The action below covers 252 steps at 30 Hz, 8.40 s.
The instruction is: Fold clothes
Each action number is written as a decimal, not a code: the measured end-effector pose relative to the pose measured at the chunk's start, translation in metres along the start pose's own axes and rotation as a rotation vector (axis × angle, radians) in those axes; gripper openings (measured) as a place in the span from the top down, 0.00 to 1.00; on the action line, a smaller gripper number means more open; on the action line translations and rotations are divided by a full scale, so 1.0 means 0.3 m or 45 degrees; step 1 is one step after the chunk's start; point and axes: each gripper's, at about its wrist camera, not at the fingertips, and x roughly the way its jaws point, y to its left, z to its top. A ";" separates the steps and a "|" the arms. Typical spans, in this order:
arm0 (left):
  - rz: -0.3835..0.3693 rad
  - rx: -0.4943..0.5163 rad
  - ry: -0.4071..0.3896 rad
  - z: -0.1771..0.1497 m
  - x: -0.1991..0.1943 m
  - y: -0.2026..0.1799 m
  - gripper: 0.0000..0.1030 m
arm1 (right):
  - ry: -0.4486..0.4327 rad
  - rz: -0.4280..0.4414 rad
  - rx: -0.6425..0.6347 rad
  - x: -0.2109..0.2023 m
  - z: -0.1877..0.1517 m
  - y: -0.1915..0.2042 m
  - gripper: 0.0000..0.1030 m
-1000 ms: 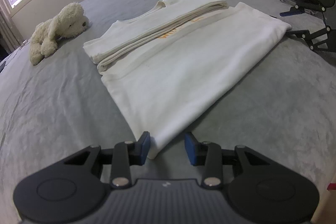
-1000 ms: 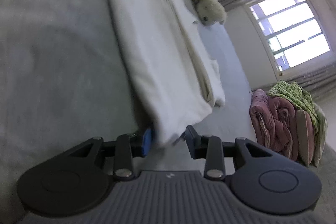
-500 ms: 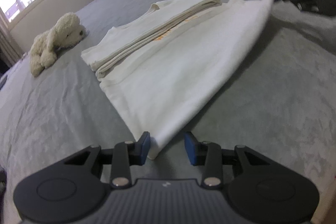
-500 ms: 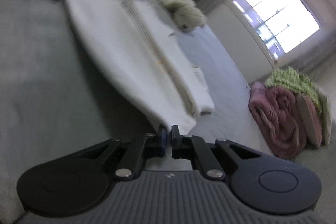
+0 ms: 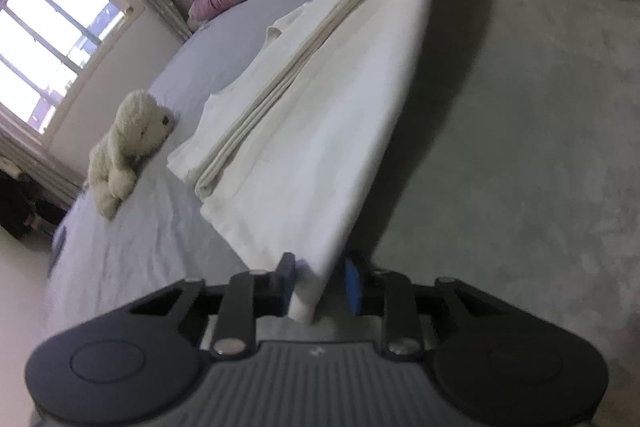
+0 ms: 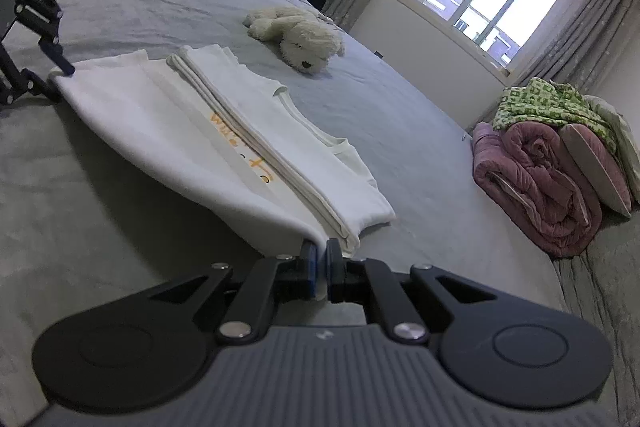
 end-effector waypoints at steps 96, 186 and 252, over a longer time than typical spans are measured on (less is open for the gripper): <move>-0.126 -1.323 -0.023 0.198 0.637 0.817 0.47 | 0.255 -0.089 0.962 0.756 0.061 -0.497 0.67; 0.075 -1.090 -0.010 0.258 0.405 0.336 0.47 | 0.034 0.045 0.745 0.507 0.243 0.078 0.62; -0.062 -1.172 -0.004 0.190 0.395 0.427 0.47 | 0.193 0.106 0.904 0.457 -0.046 -0.298 0.49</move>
